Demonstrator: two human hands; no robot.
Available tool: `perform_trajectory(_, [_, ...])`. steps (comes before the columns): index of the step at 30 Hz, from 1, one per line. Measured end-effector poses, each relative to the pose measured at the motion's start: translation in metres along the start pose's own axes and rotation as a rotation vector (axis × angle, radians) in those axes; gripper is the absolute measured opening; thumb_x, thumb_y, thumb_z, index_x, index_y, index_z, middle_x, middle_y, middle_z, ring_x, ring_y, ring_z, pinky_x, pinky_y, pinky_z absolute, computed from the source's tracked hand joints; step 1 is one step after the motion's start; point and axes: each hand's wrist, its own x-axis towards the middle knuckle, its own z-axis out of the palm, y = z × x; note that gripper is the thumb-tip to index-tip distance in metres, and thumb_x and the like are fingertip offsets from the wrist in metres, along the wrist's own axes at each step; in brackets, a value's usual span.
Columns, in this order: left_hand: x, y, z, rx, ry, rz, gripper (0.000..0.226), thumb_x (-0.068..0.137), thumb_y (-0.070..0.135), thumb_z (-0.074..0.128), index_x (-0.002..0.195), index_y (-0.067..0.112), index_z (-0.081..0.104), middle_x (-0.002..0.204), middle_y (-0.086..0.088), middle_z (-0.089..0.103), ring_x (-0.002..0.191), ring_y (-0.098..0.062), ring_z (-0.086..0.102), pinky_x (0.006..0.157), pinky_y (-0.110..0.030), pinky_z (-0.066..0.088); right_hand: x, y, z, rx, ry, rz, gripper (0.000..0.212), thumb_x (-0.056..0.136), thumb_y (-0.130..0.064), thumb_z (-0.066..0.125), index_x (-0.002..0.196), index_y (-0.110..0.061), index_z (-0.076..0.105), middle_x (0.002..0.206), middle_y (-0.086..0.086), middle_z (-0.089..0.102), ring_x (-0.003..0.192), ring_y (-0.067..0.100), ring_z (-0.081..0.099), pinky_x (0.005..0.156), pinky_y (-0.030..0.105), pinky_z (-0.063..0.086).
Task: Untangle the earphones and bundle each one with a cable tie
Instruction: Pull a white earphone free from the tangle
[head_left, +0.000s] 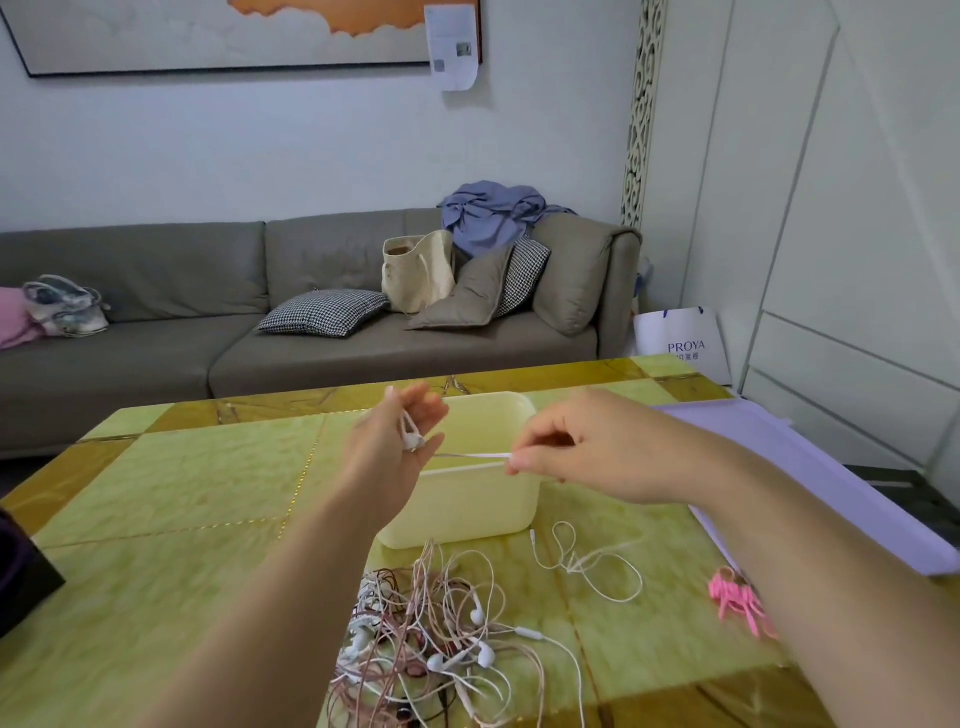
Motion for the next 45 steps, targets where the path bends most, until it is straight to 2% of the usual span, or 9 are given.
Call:
perform_trajectory(3, [-0.011,-0.007,0.009,0.206,-0.135,0.059,0.036,0.103,0.021,0.032,0.089,0.011,0.063,0.072,0.001,0.068,0.08,-0.011,0.061,0.082,-0.03,0.045,0.002,-0.018,-0.01,-0.048,0.038,-0.083,0.016,0.089,-0.034,0.062,0.086,-0.024,0.073,0.071,-0.005,0.065,0.057,0.002,0.045,0.054,0.016,0.036])
perform_trajectory(8, [-0.03,-0.006,0.016,0.45,-0.352,0.111,0.033,0.1,0.013,0.038,0.088,0.016,0.068,0.081,0.0,0.067,0.091,-0.014,0.061,0.1,-0.039,0.043,0.009,-0.027,-0.024,-0.033,0.129,-0.153,0.018,0.088,-0.036,0.063,0.078,-0.024,0.072,0.063,-0.008,0.06,0.053,0.001,0.043,0.052,0.014,0.035])
perform_trajectory(15, [-0.052,-0.001,0.02,0.375,-0.535,0.048,0.041,0.097,0.028,0.035,0.086,0.012,0.071,0.072,-0.003,0.066,0.082,-0.021,0.061,0.103,-0.048,0.04,0.023,-0.023,-0.037,0.153,0.245,-0.177,0.021,0.086,-0.036,0.065,0.074,-0.019,0.069,0.064,0.001,0.059,0.056,0.004,0.046,0.058,0.02,0.04])
perform_trajectory(19, [-0.06,0.004,0.026,0.227,-0.636,0.023,0.037,0.094,0.034,0.044,0.085,0.009,0.07,0.071,-0.006,0.063,0.068,-0.016,0.061,0.098,-0.052,0.043,0.033,-0.015,-0.038,0.298,0.339,-0.133,0.023,0.089,-0.034,0.061,0.075,-0.017,0.068,0.049,-0.014,0.05,0.043,-0.001,0.044,0.049,0.009,0.033])
perform_trajectory(23, [-0.069,0.018,0.032,0.031,-0.734,0.016,0.035,0.09,0.027,0.04,0.082,0.013,0.072,0.069,-0.005,0.06,0.066,-0.016,0.061,0.086,-0.047,0.053,0.047,0.006,-0.021,0.471,0.343,-0.062,0.025,0.088,-0.038,0.063,0.071,-0.02,0.068,0.055,-0.005,0.047,0.047,0.006,0.037,0.051,0.02,0.031])
perform_trajectory(27, [-0.067,0.037,0.036,-0.207,-0.584,0.097,0.027,0.088,0.023,0.043,0.092,0.01,0.066,0.069,-0.002,0.062,0.068,-0.016,0.065,0.078,-0.043,0.056,0.043,0.017,0.016,0.605,0.225,0.003,0.027,0.093,-0.03,0.059,0.081,-0.007,0.067,0.057,0.0,0.042,0.045,0.005,0.033,0.045,0.018,0.027])
perform_trajectory(34, [-0.035,0.033,0.007,-0.056,-0.29,0.2,0.034,0.102,0.023,0.029,0.11,0.011,0.06,0.092,-0.002,0.071,0.098,-0.019,0.065,0.095,-0.045,0.046,0.013,-0.01,0.031,0.058,-0.068,-0.039,0.023,0.096,-0.031,0.051,0.094,-0.024,0.072,0.059,-0.007,0.047,0.051,0.006,0.04,0.053,0.024,0.032])
perform_trajectory(41, [-0.039,0.009,0.002,0.331,-0.351,0.17,0.038,0.102,0.022,0.03,0.101,0.011,0.067,0.09,-0.011,0.071,0.088,-0.023,0.064,0.088,-0.038,0.049,0.0,-0.033,-0.006,0.03,0.102,-0.14,0.023,0.094,-0.03,0.055,0.083,-0.019,0.073,0.053,-0.009,0.049,0.047,0.003,0.04,0.049,0.015,0.032])
perform_trajectory(45, [-0.042,0.01,0.007,0.387,-0.366,0.172,0.039,0.102,0.021,0.031,0.097,0.01,0.068,0.089,-0.013,0.071,0.091,-0.026,0.068,0.092,-0.04,0.051,-0.002,-0.036,-0.015,0.084,0.13,-0.161,0.024,0.094,-0.028,0.054,0.082,-0.017,0.072,0.071,-0.009,0.066,0.055,-0.005,0.051,0.057,0.008,0.036])
